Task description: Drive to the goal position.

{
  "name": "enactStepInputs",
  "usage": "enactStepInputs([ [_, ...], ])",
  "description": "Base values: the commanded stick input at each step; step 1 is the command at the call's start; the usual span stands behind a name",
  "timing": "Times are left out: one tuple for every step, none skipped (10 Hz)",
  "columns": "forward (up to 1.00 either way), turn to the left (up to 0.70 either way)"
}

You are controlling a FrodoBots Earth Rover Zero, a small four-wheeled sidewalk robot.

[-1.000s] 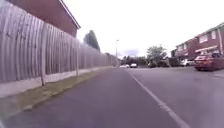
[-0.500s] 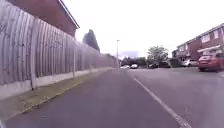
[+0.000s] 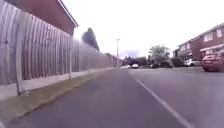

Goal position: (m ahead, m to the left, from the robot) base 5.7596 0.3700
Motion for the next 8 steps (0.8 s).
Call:
enactStepInputs([
  [1.00, 0.00],
  [1.00, 0.00],
  [1.00, 0.00],
  [1.00, 0.00],
  [1.00, 0.00],
  [1.00, 0.00],
  [1.00, 0.00],
  [1.00, -0.07],
])
